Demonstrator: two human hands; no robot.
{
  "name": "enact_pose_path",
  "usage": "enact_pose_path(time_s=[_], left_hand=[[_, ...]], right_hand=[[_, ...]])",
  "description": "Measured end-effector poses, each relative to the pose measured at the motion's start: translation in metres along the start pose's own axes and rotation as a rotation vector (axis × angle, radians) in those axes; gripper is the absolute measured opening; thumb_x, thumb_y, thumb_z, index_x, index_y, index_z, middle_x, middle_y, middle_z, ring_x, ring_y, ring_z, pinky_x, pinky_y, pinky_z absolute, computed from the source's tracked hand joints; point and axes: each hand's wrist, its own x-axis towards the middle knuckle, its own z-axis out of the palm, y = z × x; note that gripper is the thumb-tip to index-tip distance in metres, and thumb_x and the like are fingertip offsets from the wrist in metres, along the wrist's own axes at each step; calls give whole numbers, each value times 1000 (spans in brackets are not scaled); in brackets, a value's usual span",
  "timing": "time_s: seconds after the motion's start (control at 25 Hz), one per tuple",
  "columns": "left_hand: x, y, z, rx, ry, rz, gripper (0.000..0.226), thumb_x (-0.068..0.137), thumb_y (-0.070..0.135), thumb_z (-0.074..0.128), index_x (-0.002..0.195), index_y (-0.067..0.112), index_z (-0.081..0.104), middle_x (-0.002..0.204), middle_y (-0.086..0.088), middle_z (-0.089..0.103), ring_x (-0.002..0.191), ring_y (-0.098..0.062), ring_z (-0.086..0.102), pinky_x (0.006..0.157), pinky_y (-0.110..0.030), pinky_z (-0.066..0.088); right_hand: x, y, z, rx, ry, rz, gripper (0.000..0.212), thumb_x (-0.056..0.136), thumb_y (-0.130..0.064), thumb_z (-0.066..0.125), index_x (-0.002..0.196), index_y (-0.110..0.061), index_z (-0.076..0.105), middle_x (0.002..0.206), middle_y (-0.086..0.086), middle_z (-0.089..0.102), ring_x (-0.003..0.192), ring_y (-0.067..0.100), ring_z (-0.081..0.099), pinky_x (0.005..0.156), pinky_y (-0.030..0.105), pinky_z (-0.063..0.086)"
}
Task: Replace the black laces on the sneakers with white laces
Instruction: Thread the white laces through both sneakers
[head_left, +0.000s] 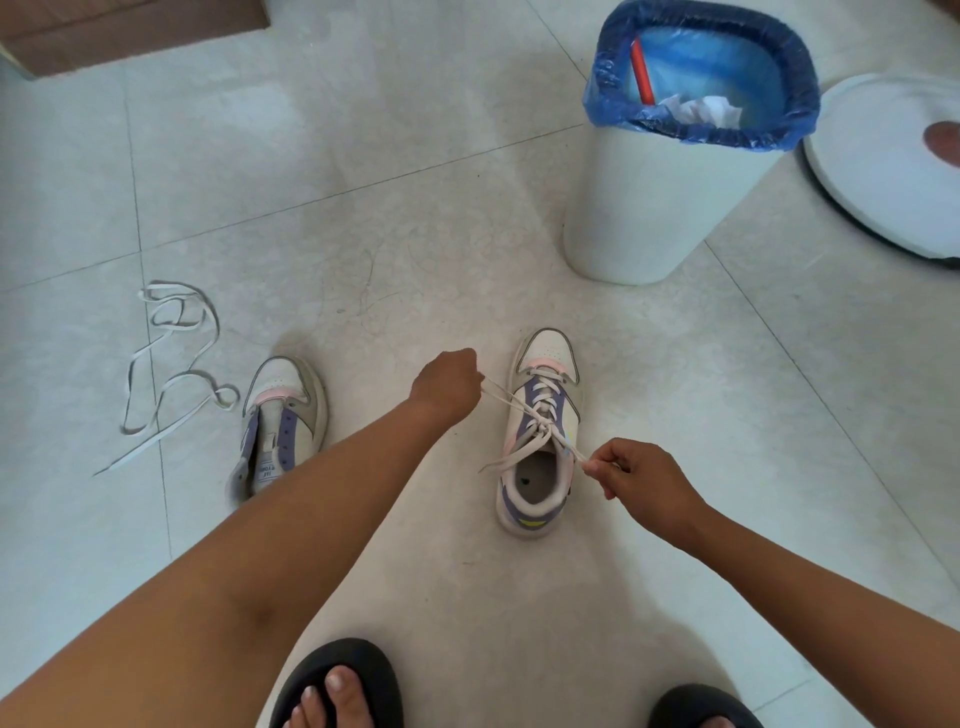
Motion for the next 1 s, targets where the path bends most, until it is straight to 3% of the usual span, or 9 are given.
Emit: enact_pose_path(time_s=[0.2, 0.28, 0.36, 0.48, 0.6, 0.68, 0.8, 0.92, 1.0], left_hand=[[-3, -6, 7, 25, -25, -16, 20, 98, 19, 47, 97, 2, 57, 103, -16, 63, 91, -29, 58, 67, -30, 37], [-3, -11, -3, -27, -140, -1, 26, 94, 29, 55, 83, 5, 58, 88, -13, 63, 83, -28, 59, 68, -31, 40], [-11, -28, -21, -83, -145, 33, 33, 88, 36, 63, 68, 12, 53, 73, -5, 57, 73, -21, 54, 66, -30, 39], [-44, -69, -43, -61, -36, 67, 20, 89, 34, 61, 86, 15, 60, 78, 2, 53, 77, -17, 51, 68, -29, 38], [-87, -104, -48, 107, 48, 101, 26, 92, 22, 58, 116, 12, 59, 104, -5, 57, 99, -23, 54, 85, -34, 43], [-114, -119, -45, 199, 164, 175, 38, 81, 11, 71, 117, 4, 62, 109, -14, 60, 100, -33, 59, 83, -37, 47], [-149, -144, -38, 99, 257, -59, 59, 70, 7, 79, 123, -3, 56, 107, -23, 58, 90, -40, 58, 70, -42, 50], [-171, -170, -33, -113, 172, -462, 65, 90, 27, 59, 144, 9, 29, 135, -16, 39, 120, -32, 43, 95, -37, 39], [-170, -180, -31, -331, 112, -510, 57, 95, 27, 53, 145, 16, 27, 134, -13, 41, 121, -26, 46, 96, -32, 40]], right_hand=[[3, 1, -4, 15, -40, 43, 21, 90, -25, 62, 71, -15, 60, 59, -3, 60, 45, -3, 49, 51, 15, 38], [2, -3, -10, 57, -4, 82, 19, 90, -32, 61, 89, -13, 61, 82, 2, 63, 63, 4, 56, 61, 23, 46], [-4, -3, -11, -78, 139, -13, 38, 90, -36, 59, 121, -15, 51, 113, 4, 50, 91, 16, 55, 77, 31, 46], [-18, -14, 12, -262, 99, -168, 60, 90, -40, 56, 140, -20, 29, 123, 2, 36, 97, 22, 53, 75, 32, 46], [-4, -33, 38, -211, -78, -18, 54, 94, -35, 49, 140, -23, 22, 119, 7, 38, 95, 27, 56, 72, 30, 42], [16, -45, 44, -285, -66, -36, 49, 97, -26, 44, 141, -17, 25, 116, 13, 44, 96, 32, 55, 75, 31, 43], [43, -59, 46, -398, -58, -141, 50, 96, -19, 41, 143, -16, 24, 114, 15, 44, 92, 34, 55, 71, 31, 39], [75, -88, 43, -483, -114, -191, 51, 96, -17, 42, 144, -16, 24, 114, 18, 45, 97, 36, 55, 77, 32, 41], [90, -109, 38, -610, -142, -165, 50, 97, -15, 39, 144, -12, 22, 118, 19, 45, 103, 35, 55, 83, 33, 42]])
